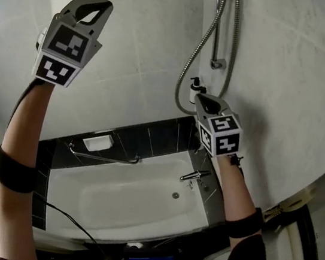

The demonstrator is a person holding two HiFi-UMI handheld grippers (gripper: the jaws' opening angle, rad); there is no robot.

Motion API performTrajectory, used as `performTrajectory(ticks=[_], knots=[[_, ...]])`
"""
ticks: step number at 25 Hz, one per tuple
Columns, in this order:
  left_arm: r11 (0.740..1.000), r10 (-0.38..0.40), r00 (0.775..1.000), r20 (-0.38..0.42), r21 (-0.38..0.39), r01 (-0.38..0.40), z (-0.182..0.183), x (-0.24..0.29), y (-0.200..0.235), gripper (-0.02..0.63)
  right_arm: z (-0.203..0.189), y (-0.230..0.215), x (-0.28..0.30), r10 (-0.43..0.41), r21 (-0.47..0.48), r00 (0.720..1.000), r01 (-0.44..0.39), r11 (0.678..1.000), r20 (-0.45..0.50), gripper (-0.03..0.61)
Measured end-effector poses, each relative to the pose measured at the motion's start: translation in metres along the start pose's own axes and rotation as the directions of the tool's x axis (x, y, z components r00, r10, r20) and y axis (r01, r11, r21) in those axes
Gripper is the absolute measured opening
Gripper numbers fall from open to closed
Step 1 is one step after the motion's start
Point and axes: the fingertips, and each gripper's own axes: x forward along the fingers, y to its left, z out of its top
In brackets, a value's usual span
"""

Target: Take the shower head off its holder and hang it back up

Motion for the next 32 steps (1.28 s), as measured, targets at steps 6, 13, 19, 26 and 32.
performTrajectory(ticks=[6,13,19,26,32], knots=[[0.913,0.004,0.999,-0.047,-0.407,-0.023,-0.1,-0.066,-0.073,0.0,-0.04,0.055,0.002,0.078,0.016,0.996,-0.077,0.997,-0.045,0.02],[0.746,-0.031,0.982,-0.185,-0.659,-0.101,-0.203,-0.136,-0.178,0.0,-0.104,0.106,-0.006,0.15,0.077,0.979,-0.141,0.987,-0.137,0.02],[0.652,-0.066,0.958,-0.277,-0.739,-0.169,-0.252,-0.188,-0.24,0.0,-0.138,0.137,-0.011,0.187,0.101,0.966,-0.171,0.98,-0.176,0.02],[0.571,-0.092,0.925,-0.37,-0.781,-0.255,-0.287,-0.251,-0.287,0.0,-0.167,0.178,-0.019,0.24,0.136,0.948,-0.214,0.967,-0.211,0.02],[0.517,-0.101,0.9,-0.423,-0.795,-0.316,-0.305,-0.296,-0.313,0.0,-0.179,0.197,-0.027,0.264,0.162,0.938,-0.231,0.959,-0.225,0.02]])
